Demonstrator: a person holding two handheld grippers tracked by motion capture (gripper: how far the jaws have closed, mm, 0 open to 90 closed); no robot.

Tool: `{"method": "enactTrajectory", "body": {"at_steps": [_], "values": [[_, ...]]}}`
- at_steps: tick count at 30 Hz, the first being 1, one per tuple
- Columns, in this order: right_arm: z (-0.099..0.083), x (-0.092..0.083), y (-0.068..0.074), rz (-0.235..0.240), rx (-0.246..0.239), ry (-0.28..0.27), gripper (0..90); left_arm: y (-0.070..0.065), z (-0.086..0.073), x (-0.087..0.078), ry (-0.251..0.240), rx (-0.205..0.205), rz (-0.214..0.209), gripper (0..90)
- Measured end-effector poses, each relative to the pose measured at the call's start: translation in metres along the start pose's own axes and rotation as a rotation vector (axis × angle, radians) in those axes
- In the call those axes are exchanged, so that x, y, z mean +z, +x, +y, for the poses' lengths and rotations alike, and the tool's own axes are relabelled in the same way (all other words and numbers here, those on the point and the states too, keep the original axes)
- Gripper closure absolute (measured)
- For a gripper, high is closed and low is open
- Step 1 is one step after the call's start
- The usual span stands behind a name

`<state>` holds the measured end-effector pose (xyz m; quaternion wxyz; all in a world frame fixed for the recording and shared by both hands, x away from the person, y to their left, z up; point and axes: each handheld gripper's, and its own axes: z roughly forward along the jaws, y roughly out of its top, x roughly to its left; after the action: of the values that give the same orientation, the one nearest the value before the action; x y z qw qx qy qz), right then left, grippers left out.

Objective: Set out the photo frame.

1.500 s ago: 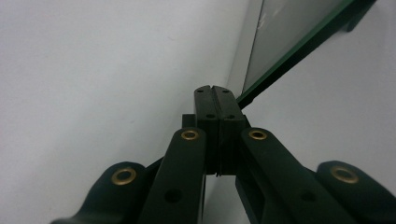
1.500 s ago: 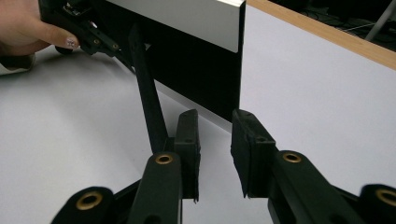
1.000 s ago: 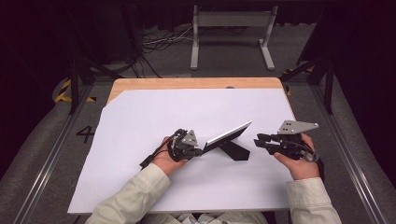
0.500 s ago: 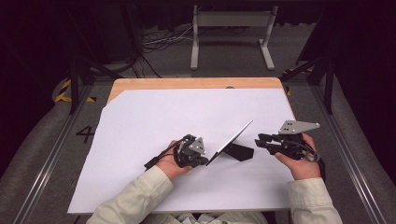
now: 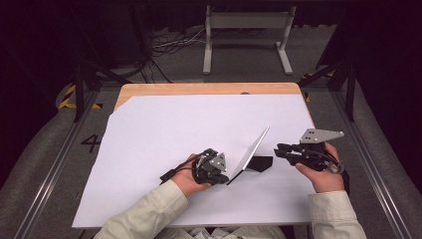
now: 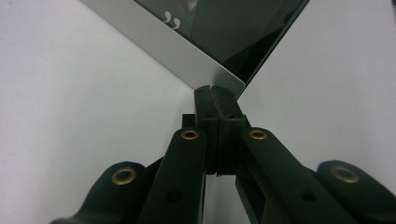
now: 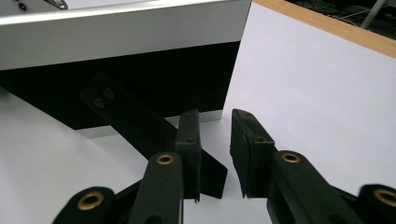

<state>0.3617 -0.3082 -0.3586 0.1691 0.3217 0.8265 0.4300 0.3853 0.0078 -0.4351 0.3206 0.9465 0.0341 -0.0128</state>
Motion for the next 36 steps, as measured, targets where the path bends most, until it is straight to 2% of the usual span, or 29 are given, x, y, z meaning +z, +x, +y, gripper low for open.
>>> {"method": "enactTrajectory", "body": {"at_steps": [6, 11, 21, 31, 36], "values": [[-0.001, -0.004, 0.000, -0.005, 0.014, 0.002, 73.0, -0.003, 0.005, 0.003, 0.010, 0.011, -0.017, 90.0], [-0.004, -0.010, 0.000, -0.021, 0.034, -0.004, 73.6, -0.007, 0.011, 0.007, 0.020, 0.036, -0.036, 90.0], [-0.010, -0.023, -0.001, -0.032, 0.046, 0.036, 78.6, -0.013, 0.024, 0.018, 0.031, 0.084, -0.076, 90.0], [-0.017, -0.033, -0.001, -0.063, 0.070, 0.047, 78.6, -0.016, 0.034, 0.028, 0.012, 0.089, -0.111, 90.0], [-0.017, -0.034, 0.001, -0.062, 0.072, 0.045, 78.4, -0.016, 0.035, 0.032, -0.017, 0.056, -0.128, 90.0]]}}
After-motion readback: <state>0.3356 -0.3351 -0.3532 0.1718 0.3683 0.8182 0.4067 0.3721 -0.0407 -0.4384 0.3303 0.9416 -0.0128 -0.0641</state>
